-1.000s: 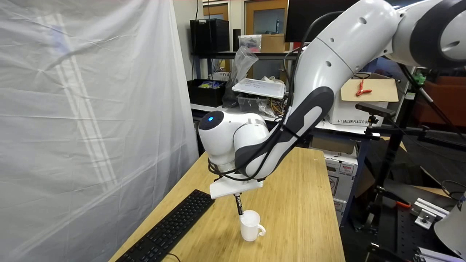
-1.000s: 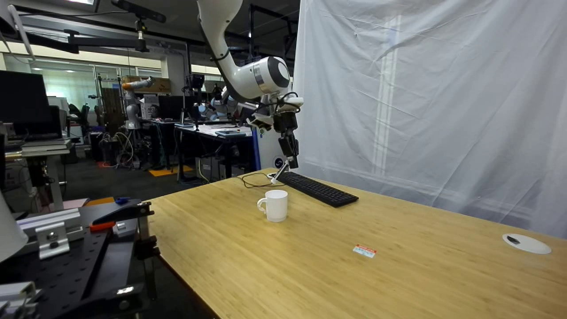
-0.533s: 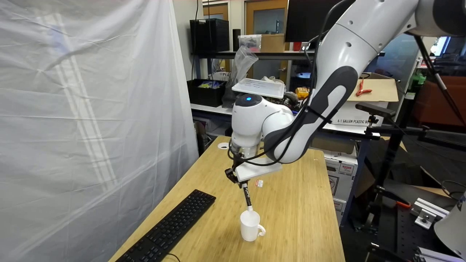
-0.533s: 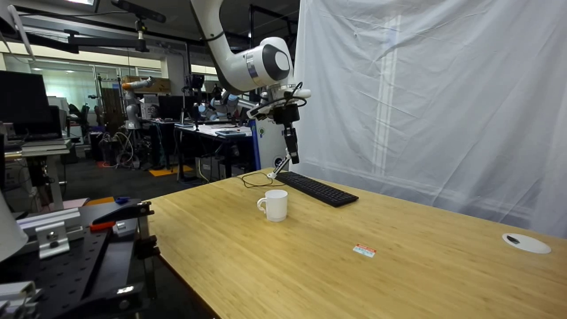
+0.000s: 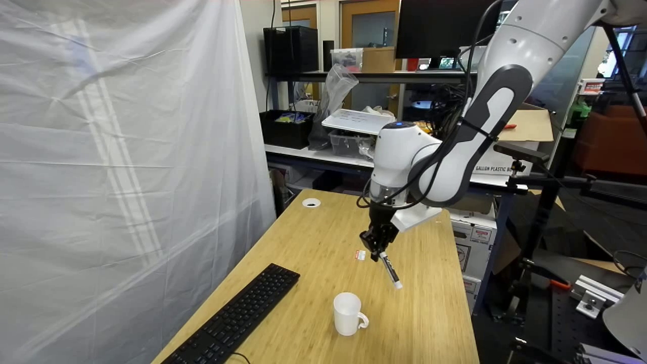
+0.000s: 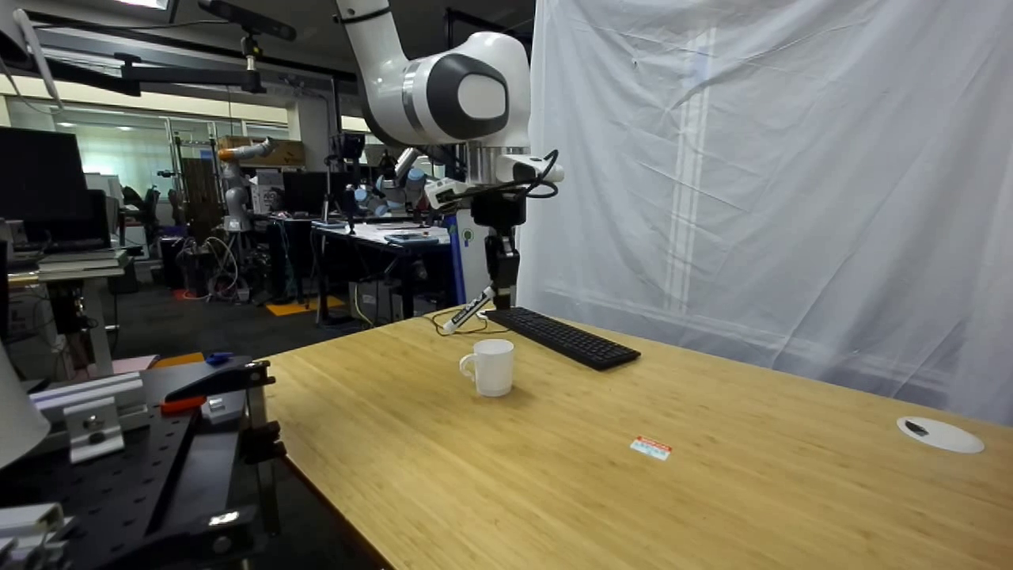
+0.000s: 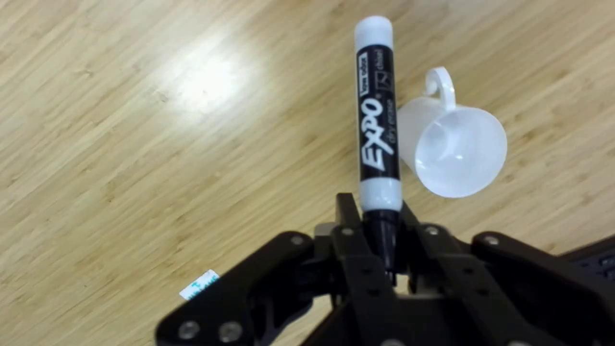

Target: Put the marker on the desk

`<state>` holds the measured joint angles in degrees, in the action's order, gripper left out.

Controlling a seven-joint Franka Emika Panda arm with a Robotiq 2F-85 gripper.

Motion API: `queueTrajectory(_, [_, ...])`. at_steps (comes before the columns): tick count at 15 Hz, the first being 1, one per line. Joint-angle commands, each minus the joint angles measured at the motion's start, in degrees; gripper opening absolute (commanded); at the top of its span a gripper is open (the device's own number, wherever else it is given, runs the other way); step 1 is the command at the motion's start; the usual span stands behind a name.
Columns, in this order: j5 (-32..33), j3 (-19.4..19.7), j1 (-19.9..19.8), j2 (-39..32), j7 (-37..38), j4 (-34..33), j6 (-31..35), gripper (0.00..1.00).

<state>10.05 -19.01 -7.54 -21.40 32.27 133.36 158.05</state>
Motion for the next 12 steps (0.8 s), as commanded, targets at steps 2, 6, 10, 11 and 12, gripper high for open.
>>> queueTrajectory(2, [-1.4,-7.4,-14.1,2.1,-20.3,2.0,-9.4,0.05])
queueTrajectory(6, [-2.0,5.1,-7.3,1.7,-34.1,-1.4,-18.8,0.05])
queueTrajectory(10, [-0.5,12.9,-0.2,-3.6,-36.4,-6.7,-19.9,0.05])
queueTrajectory(11, [-0.4,14.0,1.4,-5.2,-36.2,-8.1,-19.9,0.05])
queueTrajectory(12, [-0.7,14.5,2.8,-7.0,-36.1,-9.7,-19.8,0.05])
